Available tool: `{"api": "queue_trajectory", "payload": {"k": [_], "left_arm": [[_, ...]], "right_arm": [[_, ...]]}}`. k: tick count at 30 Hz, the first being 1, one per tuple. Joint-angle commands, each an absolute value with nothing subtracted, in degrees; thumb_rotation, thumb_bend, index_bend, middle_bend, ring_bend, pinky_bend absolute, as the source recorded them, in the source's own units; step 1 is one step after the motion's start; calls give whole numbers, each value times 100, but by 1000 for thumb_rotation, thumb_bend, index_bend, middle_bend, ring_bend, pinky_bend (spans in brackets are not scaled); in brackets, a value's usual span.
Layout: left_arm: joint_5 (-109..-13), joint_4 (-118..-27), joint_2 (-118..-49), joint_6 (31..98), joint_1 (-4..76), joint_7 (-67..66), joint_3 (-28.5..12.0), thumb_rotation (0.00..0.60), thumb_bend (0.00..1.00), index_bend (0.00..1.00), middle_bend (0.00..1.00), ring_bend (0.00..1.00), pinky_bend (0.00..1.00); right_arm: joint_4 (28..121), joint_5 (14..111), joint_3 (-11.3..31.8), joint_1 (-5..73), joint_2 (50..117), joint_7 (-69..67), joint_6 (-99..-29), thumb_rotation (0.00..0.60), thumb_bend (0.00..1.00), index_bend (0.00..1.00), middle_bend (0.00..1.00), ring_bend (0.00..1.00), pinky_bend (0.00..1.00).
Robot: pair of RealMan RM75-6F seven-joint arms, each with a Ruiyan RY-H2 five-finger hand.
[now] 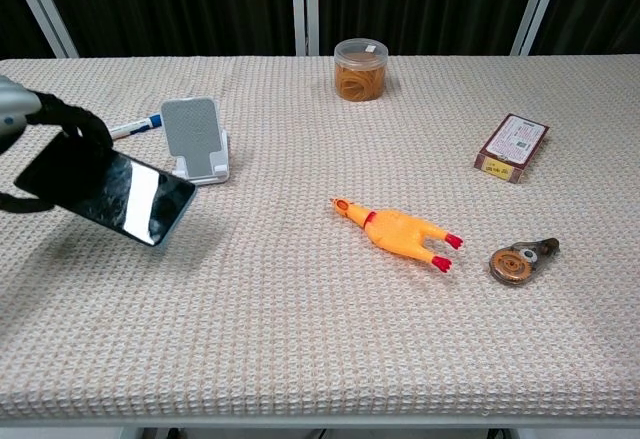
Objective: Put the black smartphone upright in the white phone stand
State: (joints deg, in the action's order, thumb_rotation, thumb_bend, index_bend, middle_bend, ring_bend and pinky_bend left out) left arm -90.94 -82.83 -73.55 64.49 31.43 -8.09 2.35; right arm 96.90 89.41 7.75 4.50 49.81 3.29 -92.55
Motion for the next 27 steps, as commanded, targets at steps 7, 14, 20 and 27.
{"api": "queue_trajectory", "payload": {"k": [7, 14, 20, 27], "left_arm": [[-9401, -8593, -6317, 7083, 3334, -2765, -389, 600, 310, 763, 740, 568, 659], [-10443, -8304, -6058, 7069, 3869, -4664, -578, 600, 311, 769, 748, 571, 653], [-11492, -8225, -6096, 6817, 4370, -5328, -450, 600, 310, 770, 749, 572, 652], [-11935, -7903, -6625, 6058, 5035, -5279, -406, 600, 311, 770, 751, 572, 647]], "right_arm": [[9659, 8922, 782, 439, 5044, 311, -9284, 600, 327, 0, 0, 0, 0], [9638, 8914, 778, 430, 5123, 334, -9298, 600, 327, 0, 0, 0, 0], [9564, 8847, 788, 412, 5170, 284, -9298, 600, 327, 0, 0, 0, 0], [9461, 8881, 746, 426, 5301, 218, -9250, 600, 327, 0, 0, 0, 0]]}}
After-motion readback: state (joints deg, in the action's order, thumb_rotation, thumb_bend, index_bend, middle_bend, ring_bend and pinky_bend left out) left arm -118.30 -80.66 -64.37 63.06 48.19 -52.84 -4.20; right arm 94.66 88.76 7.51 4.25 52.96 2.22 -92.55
